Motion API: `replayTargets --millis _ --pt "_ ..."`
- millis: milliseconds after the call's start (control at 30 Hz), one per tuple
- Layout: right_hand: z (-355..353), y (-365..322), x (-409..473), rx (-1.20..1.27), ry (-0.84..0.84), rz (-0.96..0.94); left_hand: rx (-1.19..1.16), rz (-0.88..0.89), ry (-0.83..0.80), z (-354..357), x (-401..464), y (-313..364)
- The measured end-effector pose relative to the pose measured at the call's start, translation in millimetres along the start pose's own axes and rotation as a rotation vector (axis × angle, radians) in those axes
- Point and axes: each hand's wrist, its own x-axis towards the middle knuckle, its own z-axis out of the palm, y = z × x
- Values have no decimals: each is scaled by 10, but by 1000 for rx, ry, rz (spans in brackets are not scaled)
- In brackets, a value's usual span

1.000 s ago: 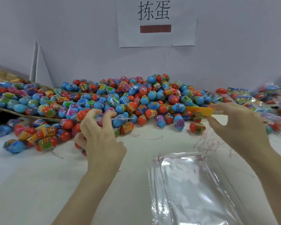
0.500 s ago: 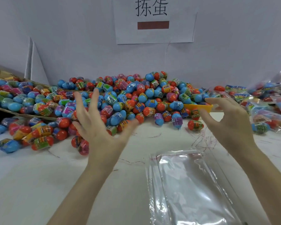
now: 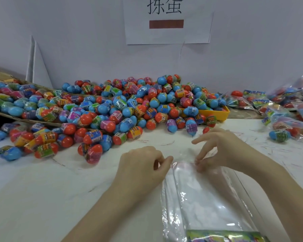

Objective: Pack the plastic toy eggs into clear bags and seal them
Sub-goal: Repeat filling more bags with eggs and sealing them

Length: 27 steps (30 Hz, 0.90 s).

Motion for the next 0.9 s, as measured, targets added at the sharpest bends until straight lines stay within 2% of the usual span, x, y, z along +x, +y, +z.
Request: replayTargets --millis 67,167,267,333,400,500,600,733,800,833,900 --pt "-28 -23 -17 109 32 16 -55 -82 -43 8 7 26" --pt "-147 -117 -89 502 87 33 -266 -192 -136 39 36 50" --pt "-269 -233 -155 842 74 -25 -771 -256 -314 -2 65 99" --pt "-305 -286 -170 966 114 -34 -998 -245 -393 -37 55 132" --pt "-316 -298 -164 1040 166 -9 -1056 -222 -334 -68 43 159" --pt "-314 -250 -157 1192 163 28 -1168 -291 -144 -116 60 170" --pt "-325 -203 -165 1324 7 58 -1248 -327 19 -185 99 138" --pt "-285 -309 -165 1213 -184 56 -1260 -319 108 -245 105 118" --pt "-262 -392 -150 1193 -140 62 -1258 -327 153 -250 106 114" --pt "-255 -433 -148 1201 -64 70 -1234 -334 189 -247 105 118" --pt "-231 -475 -139 1208 214 77 -1109 -364 303 -215 102 111"
